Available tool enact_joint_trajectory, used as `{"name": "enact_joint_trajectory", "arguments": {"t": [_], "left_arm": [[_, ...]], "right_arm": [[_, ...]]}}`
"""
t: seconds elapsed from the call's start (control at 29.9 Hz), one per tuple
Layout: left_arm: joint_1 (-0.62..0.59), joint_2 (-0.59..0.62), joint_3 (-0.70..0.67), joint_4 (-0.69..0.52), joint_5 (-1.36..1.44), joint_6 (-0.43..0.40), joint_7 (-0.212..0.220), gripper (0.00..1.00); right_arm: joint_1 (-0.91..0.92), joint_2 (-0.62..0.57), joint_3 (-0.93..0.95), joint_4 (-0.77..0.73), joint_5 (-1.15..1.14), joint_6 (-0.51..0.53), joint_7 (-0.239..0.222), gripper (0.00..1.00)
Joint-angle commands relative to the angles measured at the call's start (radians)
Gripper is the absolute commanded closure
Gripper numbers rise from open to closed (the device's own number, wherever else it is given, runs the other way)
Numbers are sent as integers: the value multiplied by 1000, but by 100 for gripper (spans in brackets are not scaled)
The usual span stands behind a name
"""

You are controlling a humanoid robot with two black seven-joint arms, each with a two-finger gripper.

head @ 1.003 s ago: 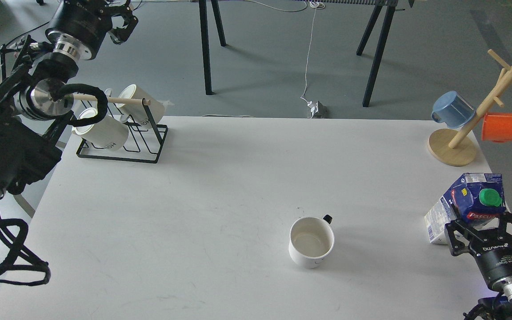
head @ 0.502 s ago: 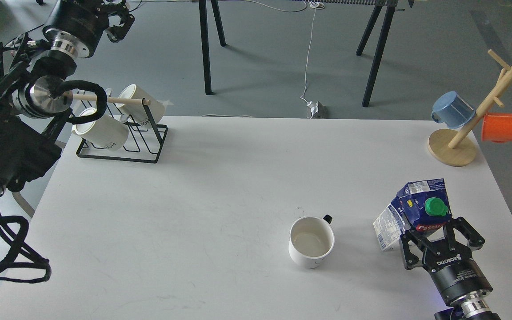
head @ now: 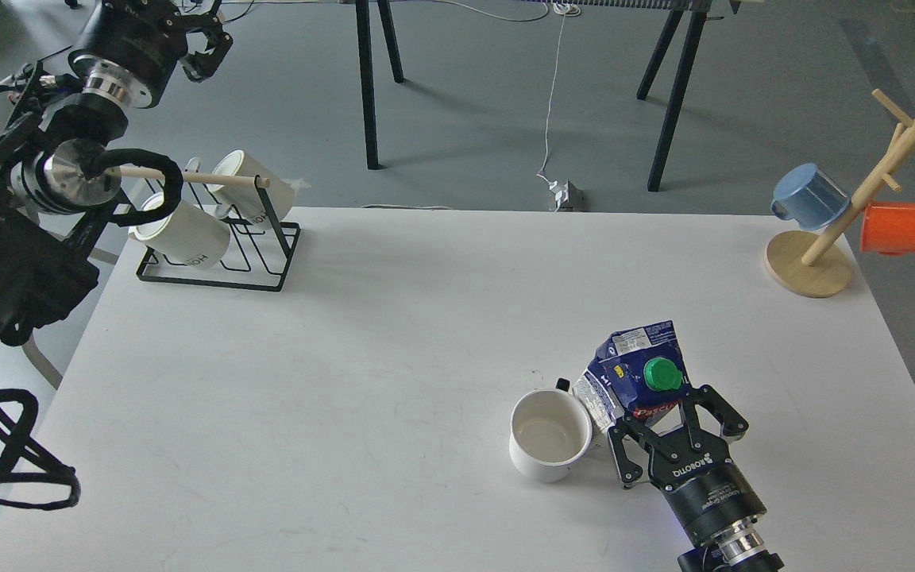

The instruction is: Place cup and milk with both arms

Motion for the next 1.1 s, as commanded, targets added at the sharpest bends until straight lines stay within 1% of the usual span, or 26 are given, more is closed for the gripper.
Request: {"name": "enact_joint_trajectory", "arguments": {"t": [0.0,0.1,0.13,0.23,0.33,0.47,0.5,0.53,0.57,0.7,1.07], "left_arm": [[-1,-4,3,1,0,0,0,0],[-4,-5,3,1,0,0,0,0],[-4,-5,3,1,0,0,0,0],[-4,-5,3,1,0,0,0,0],[-3,-5,4,1,0,0,0,0],[-1,-7,3,1,0,1,0,0],[-1,-8,3,0,0,1,0,0],[-1,-8,3,0,0,1,0,0],[-1,-8,3,0,0,1,0,0],[-3,-7,3,0,0,1,0,0],[0,-7,3,0,0,0,0,0]], "right_arm": [[5,1,-2,-13,0,0,0,43],[3,1,-2,-13,0,0,0,40],[3,1,-2,-15,0,0,0,38],[6,3,-3,-42,0,0,0,27],[6,7,-3,-50,0,0,0,19],[5,9,-2,-50,0,0,2,16],[5,9,-2,-50,0,0,2,12],[3,9,-2,-48,0,0,3,6],[0,9,-2,-50,1,0,5,3],[-14,9,0,-48,1,0,8,1],[-94,0,0,-42,-11,0,6,1]]}}
